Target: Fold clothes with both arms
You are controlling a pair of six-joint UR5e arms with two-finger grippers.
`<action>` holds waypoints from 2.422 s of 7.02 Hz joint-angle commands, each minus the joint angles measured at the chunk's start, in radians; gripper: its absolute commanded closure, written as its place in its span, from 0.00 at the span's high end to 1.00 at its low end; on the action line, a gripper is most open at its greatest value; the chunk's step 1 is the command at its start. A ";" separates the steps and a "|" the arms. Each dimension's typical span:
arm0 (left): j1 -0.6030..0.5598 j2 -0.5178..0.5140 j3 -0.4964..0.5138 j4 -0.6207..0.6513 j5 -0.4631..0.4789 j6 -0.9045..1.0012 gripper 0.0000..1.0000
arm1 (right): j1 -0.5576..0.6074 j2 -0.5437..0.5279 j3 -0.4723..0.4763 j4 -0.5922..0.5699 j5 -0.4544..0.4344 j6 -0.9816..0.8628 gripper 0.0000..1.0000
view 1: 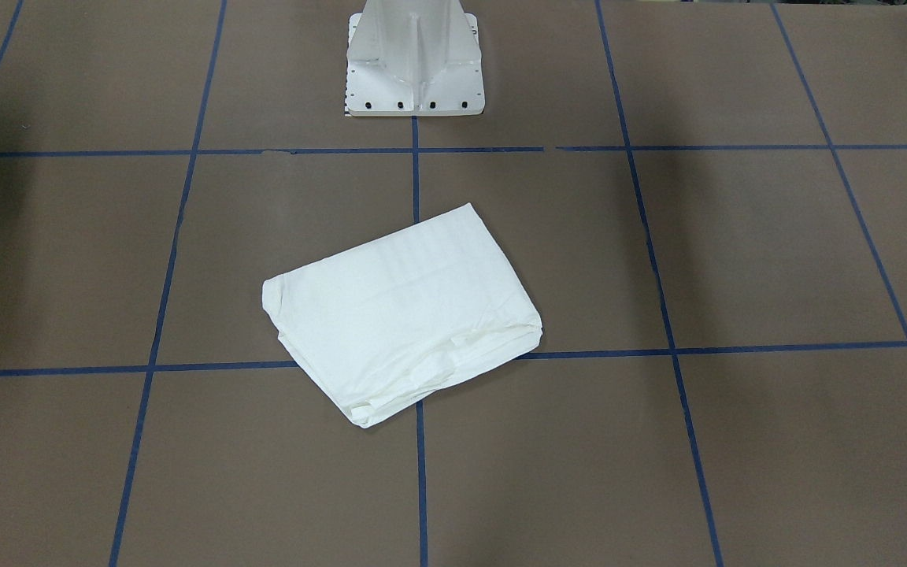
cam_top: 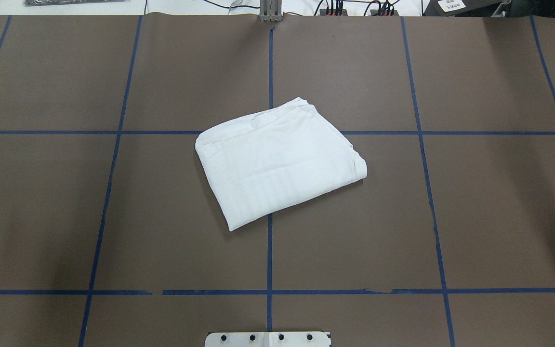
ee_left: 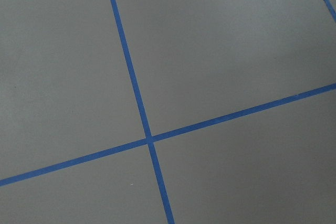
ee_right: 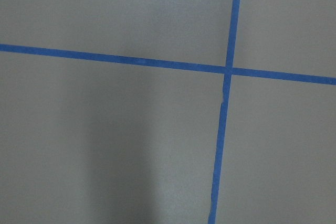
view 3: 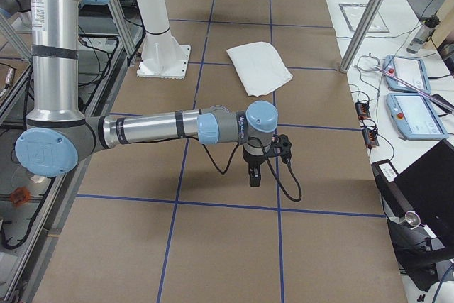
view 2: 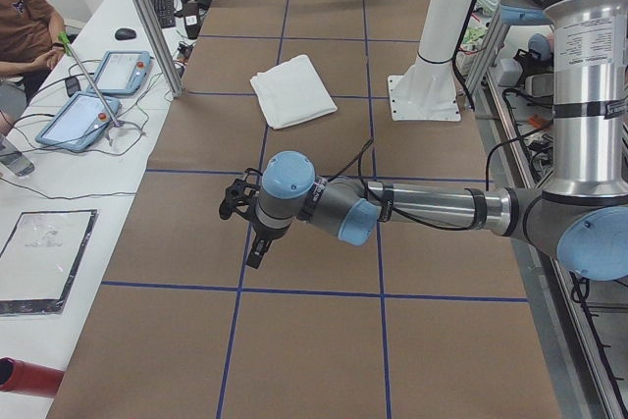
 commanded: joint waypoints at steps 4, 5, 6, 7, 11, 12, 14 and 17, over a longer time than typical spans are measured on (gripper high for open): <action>-0.004 0.009 0.003 0.007 0.009 -0.001 1.00 | 0.012 -0.006 -0.001 0.000 -0.010 0.001 1.00; -0.005 0.011 0.000 0.007 0.009 -0.001 1.00 | 0.012 -0.008 0.004 0.000 -0.017 0.003 1.00; -0.004 0.009 0.012 0.010 0.010 -0.001 1.00 | 0.012 -0.011 0.001 0.000 -0.016 0.006 1.00; -0.004 0.008 0.020 0.016 0.010 -0.001 1.00 | 0.012 -0.011 0.007 0.000 -0.014 0.006 1.00; -0.007 0.011 -0.029 0.174 0.004 0.000 1.00 | 0.012 -0.012 0.002 -0.002 -0.008 0.008 1.00; -0.007 0.011 -0.031 0.174 0.004 0.000 1.00 | 0.012 -0.014 0.002 -0.002 -0.008 0.008 1.00; -0.005 0.009 -0.037 0.173 0.007 0.000 1.00 | 0.012 -0.023 0.002 -0.002 -0.004 0.008 1.00; -0.005 0.009 -0.042 0.173 0.006 0.000 1.00 | 0.012 -0.029 0.004 -0.002 -0.004 0.008 1.00</action>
